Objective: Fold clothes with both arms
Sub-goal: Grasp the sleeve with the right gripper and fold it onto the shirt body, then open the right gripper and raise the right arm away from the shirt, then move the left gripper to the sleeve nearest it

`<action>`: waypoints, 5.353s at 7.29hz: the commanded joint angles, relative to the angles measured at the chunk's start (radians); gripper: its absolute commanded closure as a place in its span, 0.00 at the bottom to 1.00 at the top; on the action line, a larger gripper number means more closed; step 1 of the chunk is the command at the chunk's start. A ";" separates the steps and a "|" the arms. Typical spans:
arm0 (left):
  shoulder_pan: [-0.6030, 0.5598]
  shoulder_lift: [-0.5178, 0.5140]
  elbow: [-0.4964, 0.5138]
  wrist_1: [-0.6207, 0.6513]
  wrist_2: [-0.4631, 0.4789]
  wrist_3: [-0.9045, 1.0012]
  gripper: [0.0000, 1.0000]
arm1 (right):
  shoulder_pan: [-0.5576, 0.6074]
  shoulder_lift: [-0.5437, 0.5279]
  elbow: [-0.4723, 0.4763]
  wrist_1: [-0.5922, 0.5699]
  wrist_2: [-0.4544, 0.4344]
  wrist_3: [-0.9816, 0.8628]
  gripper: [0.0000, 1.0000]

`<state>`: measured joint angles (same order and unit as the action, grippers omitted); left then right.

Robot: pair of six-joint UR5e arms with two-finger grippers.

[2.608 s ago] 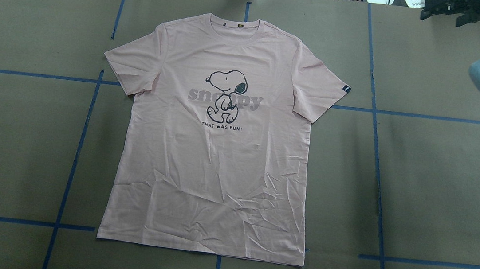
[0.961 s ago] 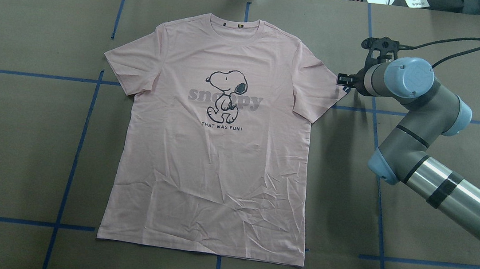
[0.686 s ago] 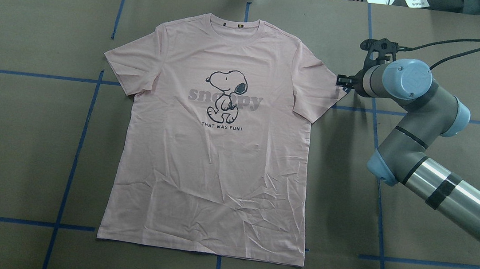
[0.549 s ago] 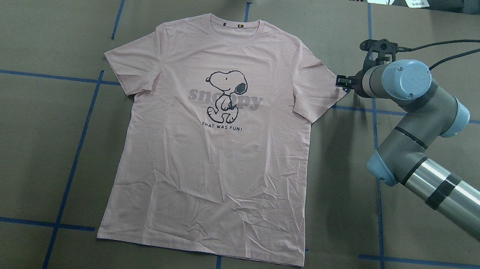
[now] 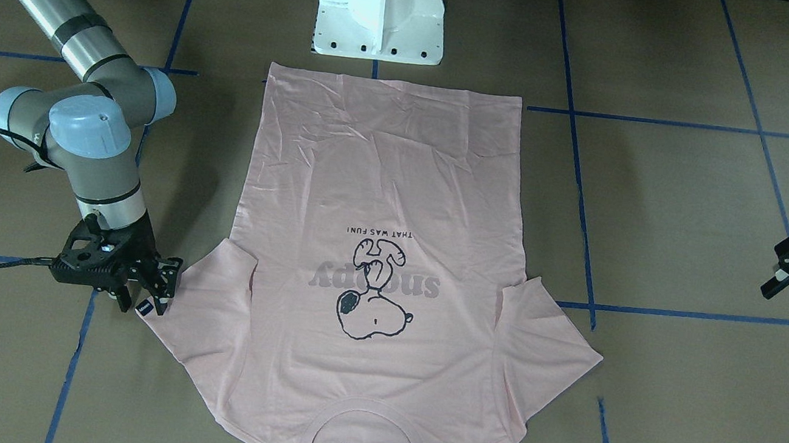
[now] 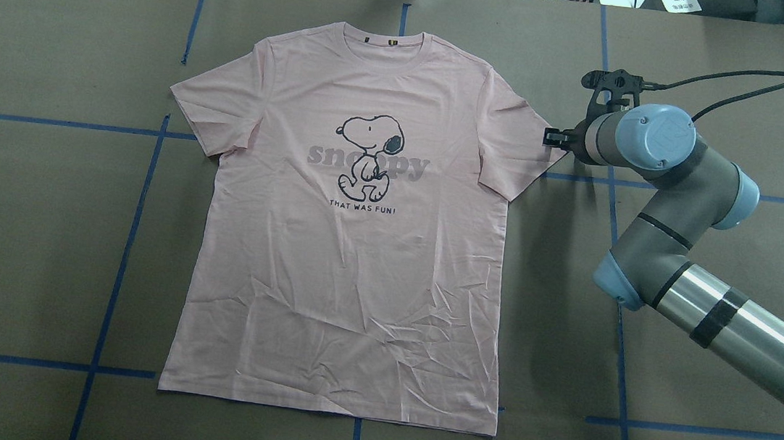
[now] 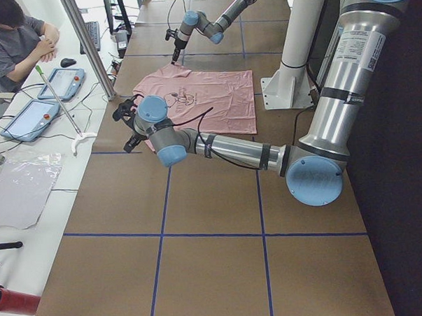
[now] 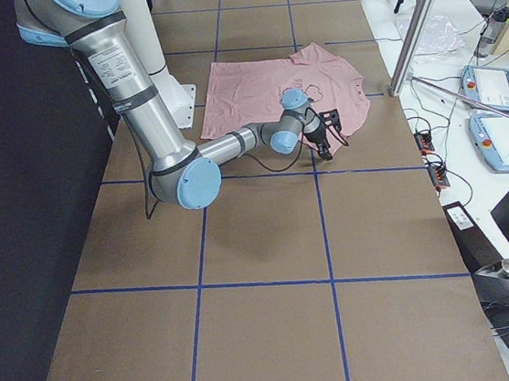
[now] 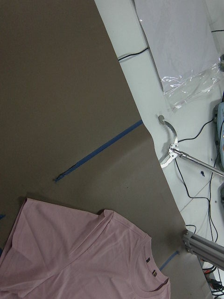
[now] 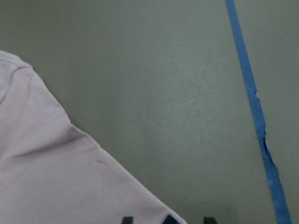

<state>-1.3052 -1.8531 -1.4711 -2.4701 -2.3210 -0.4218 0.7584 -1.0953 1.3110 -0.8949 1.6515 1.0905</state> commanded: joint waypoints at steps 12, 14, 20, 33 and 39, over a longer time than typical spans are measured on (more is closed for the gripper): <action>0.001 0.000 0.002 -0.010 -0.001 -0.002 0.00 | -0.122 0.376 -0.099 -0.341 -0.220 0.227 1.00; 0.001 0.002 0.003 -0.010 -0.001 -0.002 0.00 | -0.137 0.377 -0.102 -0.338 -0.236 0.226 1.00; 0.101 -0.006 -0.005 -0.026 0.091 -0.151 0.00 | 0.020 0.410 -0.093 -0.421 0.007 0.012 0.00; 0.461 -0.181 0.278 -0.030 0.608 -0.525 0.41 | 0.355 0.061 0.177 -0.404 0.433 -0.417 0.00; 0.472 -0.181 0.288 -0.035 0.608 -0.525 0.96 | 0.355 0.060 0.175 -0.404 0.432 -0.417 0.00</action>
<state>-0.8344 -2.0352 -1.1828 -2.5038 -1.7135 -0.9465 1.1137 -1.0354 1.4867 -1.2981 2.0833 0.6730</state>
